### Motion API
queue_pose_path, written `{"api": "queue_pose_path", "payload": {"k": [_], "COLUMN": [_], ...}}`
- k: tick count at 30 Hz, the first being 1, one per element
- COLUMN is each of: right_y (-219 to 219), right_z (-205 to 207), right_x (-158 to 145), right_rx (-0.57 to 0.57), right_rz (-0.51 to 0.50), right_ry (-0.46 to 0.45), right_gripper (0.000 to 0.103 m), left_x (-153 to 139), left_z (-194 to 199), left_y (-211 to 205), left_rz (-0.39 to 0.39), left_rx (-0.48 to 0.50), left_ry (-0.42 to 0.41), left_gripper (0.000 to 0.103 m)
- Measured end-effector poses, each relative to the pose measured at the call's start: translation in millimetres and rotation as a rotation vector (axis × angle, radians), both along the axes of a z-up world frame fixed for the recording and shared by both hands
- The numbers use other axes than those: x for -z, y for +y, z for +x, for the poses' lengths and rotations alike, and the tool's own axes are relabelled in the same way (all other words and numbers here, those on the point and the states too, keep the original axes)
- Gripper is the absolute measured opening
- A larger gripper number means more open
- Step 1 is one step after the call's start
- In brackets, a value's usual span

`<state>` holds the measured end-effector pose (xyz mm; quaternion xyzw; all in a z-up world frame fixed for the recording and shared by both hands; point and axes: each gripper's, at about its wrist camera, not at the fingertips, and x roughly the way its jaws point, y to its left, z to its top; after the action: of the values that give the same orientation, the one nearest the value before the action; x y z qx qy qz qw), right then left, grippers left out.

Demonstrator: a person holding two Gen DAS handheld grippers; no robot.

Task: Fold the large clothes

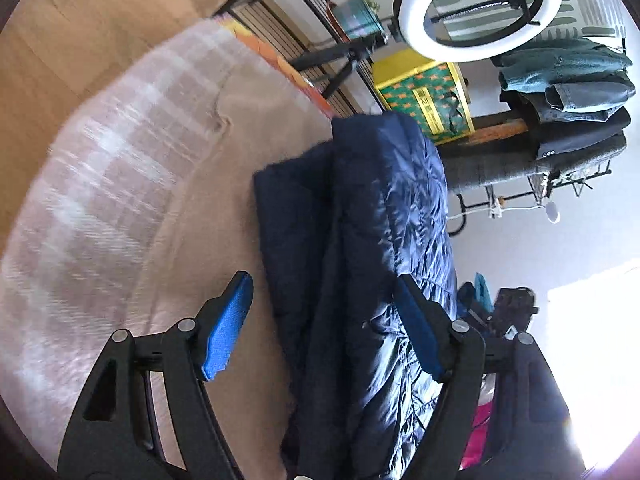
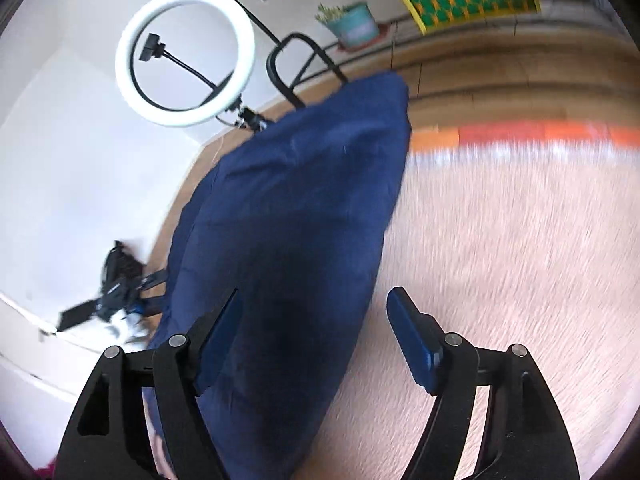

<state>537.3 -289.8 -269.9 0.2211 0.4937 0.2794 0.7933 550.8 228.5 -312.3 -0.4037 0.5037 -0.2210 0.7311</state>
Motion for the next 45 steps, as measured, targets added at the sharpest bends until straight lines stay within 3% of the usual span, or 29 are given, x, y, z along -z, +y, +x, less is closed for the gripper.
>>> {"api": "queue_pose_path", "payload": {"k": [5, 10, 14, 18, 21, 22, 26, 32, 38, 45], "right_y": [2.4, 13.0, 20.2, 28.8, 29.6, 29.2, 25.1, 38.6, 49.2, 28.6], "right_z": [-1.9, 0.4, 3.1, 9.4, 13.6, 15.1, 13.6, 6.7, -14.0, -59.7], "right_x": [21.9, 21.3, 21.1, 21.5, 24.7, 26.8, 26.6, -1.9, -46.5, -96.2], "right_rx": [-0.011, -0.027, -0.034, -0.041, -0.026, -0.017, 0.003, 0.001, -0.021, -0.001], "right_rz": [0.133, 0.144, 0.142, 0.143, 0.153, 0.159, 0.183, 0.043, -0.081, -0.130], "right_ry": [0.066, 0.044, 0.028, 0.024, 0.030, 0.039, 0.046, -0.004, -0.071, -0.105], "right_gripper": [0.075, 0.077, 0.077, 0.075, 0.061, 0.052, 0.035, 0.022, 0.018, 0.018], "left_x": [4.0, 6.7, 4.8, -2.1, -2.5, -2.8, -14.6, -45.2, -79.9, -129.5], "left_z": [6.0, 16.3, 25.3, 32.6, 31.4, 30.7, 25.0, 11.3, -13.0, -59.0], "left_y": [-5.7, -6.9, -17.0, -36.2, -41.1, -41.5, -47.4, -58.7, -71.7, -103.1], "left_rz": [-0.031, -0.051, -0.027, 0.055, 0.074, 0.082, 0.145, 0.233, 0.262, 0.271], "left_rx": [0.012, 0.008, 0.011, 0.037, 0.047, 0.041, 0.032, 0.019, 0.028, 0.056], "left_ry": [-0.019, -0.019, -0.038, -0.068, -0.078, -0.079, -0.118, -0.174, -0.210, -0.256], "left_gripper": [0.075, 0.075, 0.075, 0.074, 0.054, 0.051, 0.030, 0.018, 0.014, 0.014]}}
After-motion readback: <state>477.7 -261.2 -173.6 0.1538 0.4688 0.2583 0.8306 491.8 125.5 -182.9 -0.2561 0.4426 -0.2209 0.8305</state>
